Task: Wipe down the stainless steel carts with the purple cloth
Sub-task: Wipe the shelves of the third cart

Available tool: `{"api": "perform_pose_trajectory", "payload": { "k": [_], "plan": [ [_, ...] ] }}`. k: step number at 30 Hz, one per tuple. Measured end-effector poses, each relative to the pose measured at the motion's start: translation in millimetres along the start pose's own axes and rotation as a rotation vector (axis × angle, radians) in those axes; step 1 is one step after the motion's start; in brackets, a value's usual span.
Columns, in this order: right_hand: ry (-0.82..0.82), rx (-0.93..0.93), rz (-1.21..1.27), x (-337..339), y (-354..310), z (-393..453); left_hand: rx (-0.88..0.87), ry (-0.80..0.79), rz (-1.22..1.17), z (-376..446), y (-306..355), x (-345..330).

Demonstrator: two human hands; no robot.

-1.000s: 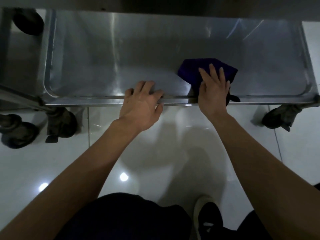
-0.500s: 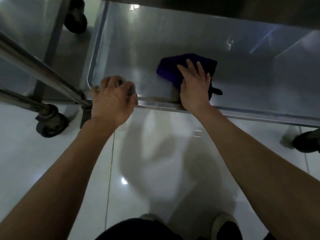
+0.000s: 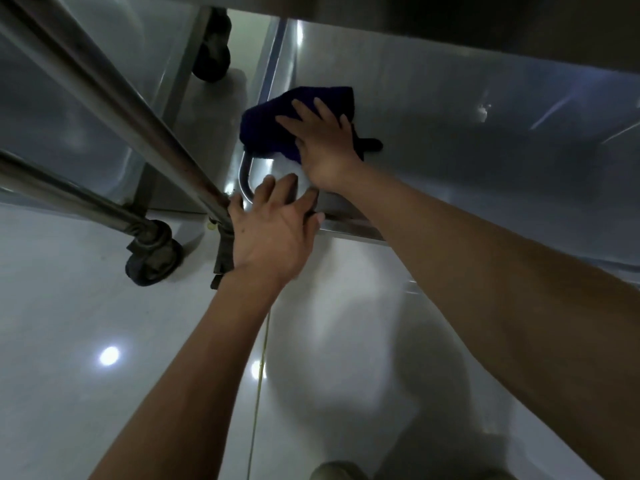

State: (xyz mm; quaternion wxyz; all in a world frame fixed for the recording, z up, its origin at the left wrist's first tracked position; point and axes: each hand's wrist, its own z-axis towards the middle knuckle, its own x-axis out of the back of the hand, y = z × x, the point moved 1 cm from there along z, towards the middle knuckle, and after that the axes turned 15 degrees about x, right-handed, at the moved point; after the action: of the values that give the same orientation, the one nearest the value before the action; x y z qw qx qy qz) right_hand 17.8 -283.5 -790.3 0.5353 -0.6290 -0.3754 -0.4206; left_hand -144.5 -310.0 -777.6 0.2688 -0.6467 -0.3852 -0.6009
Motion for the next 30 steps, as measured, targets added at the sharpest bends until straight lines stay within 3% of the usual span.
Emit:
{"api": "perform_pose_trajectory", "payload": {
  "k": [11, 15, 24, 30],
  "plan": [
    [0.044, 0.018, -0.028, 2, 23, 3, 0.031, -0.048, -0.024, 11, 10, 3],
    [0.075, -0.084, -0.022, 12, 59, -25, 0.077, -0.034, -0.054, 10, 27, 8],
    [0.158, -0.391, -0.041, 51, 163, -147, -0.201, -0.118, -0.056, 1, 122, 2],
    [0.139, -0.534, -0.061, 71, 204, -215, -0.192, -0.197, 0.011, 5, 149, -1]
  ]
}}
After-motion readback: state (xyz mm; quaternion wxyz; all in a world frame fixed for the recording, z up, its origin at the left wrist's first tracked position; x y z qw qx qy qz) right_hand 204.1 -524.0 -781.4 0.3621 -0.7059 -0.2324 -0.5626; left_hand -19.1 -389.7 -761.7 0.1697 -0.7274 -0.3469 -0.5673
